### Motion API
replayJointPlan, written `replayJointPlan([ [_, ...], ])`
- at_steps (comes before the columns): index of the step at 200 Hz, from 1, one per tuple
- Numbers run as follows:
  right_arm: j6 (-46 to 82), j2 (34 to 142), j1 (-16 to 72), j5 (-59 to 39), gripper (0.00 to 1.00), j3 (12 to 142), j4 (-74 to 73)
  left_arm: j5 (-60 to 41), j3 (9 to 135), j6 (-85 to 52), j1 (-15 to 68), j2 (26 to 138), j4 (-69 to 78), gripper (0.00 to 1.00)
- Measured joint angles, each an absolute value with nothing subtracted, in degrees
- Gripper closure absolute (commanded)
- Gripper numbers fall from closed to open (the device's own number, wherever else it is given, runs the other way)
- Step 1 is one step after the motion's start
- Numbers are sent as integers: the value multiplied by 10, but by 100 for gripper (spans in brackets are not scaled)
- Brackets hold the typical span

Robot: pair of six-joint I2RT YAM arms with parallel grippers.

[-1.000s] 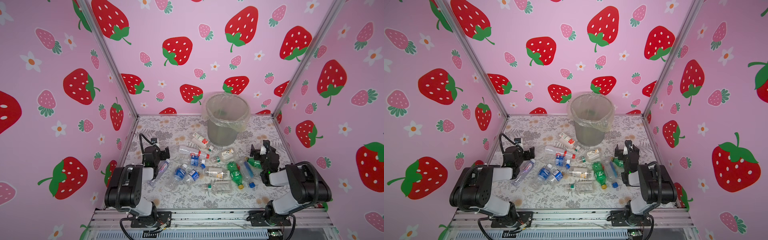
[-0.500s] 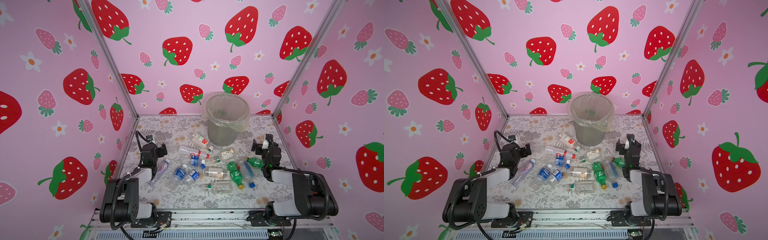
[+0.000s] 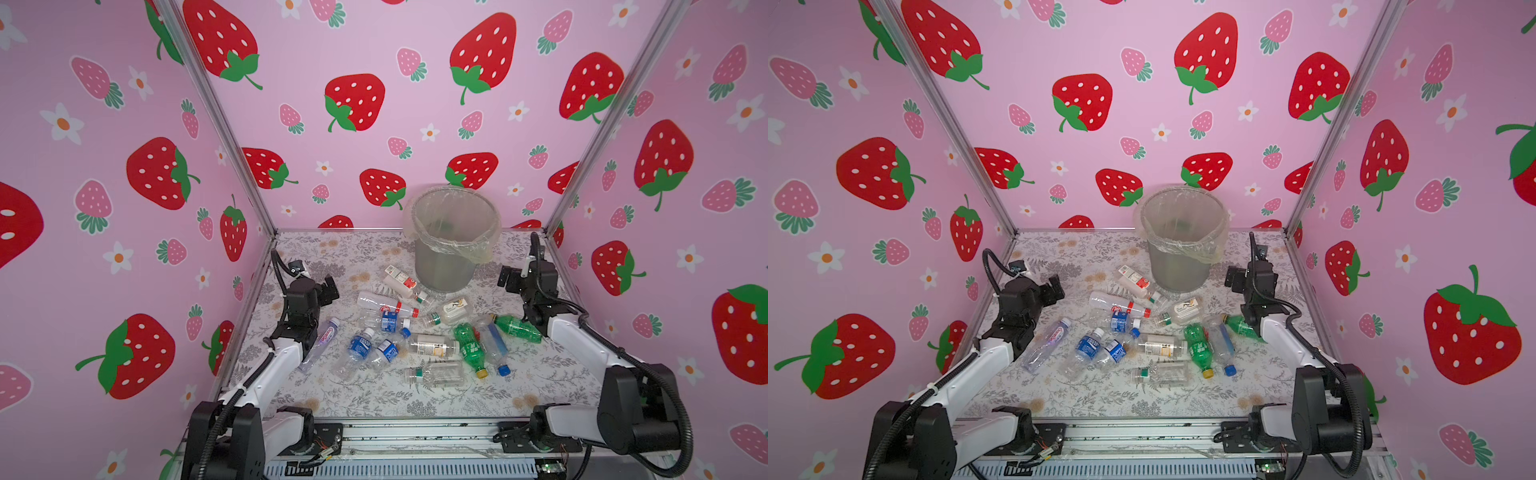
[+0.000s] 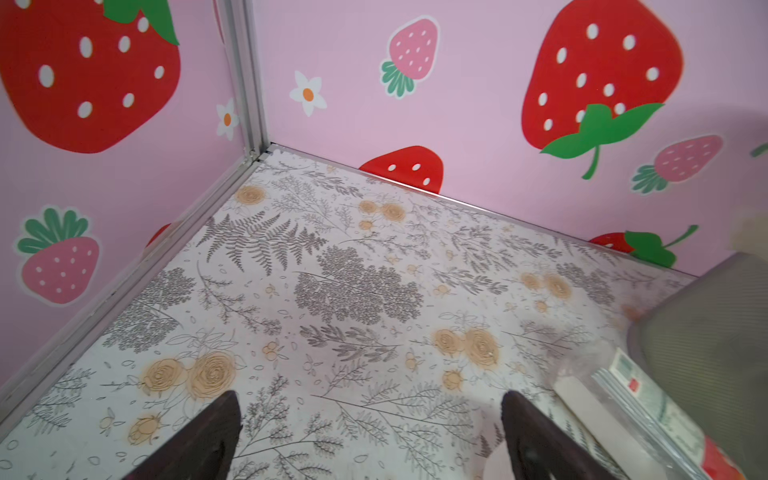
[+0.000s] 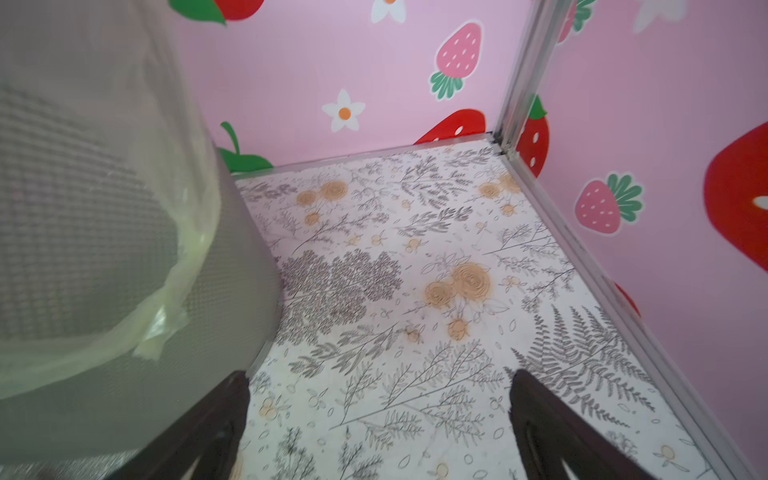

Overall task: Throw the plastic bottles in the bin
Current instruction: 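Raise both grippers and move them over the bottle pile, then lower the right gripper onto the crumpled clear bottle and close it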

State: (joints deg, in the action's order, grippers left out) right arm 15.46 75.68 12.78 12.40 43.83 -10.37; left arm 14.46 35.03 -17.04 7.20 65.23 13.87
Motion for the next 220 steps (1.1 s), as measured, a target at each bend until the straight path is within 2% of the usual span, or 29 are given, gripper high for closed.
replayJointPlan([
  [71, 171, 789, 243, 106, 1, 486, 107, 67, 383, -234, 160, 644, 16, 1],
  [145, 197, 722, 249, 56, 1, 470, 225, -21, 399, -274, 189, 606, -61, 1],
  [220, 234, 712, 253, 40, 1, 414, 275, -37, 399, -288, 191, 567, -93, 1],
])
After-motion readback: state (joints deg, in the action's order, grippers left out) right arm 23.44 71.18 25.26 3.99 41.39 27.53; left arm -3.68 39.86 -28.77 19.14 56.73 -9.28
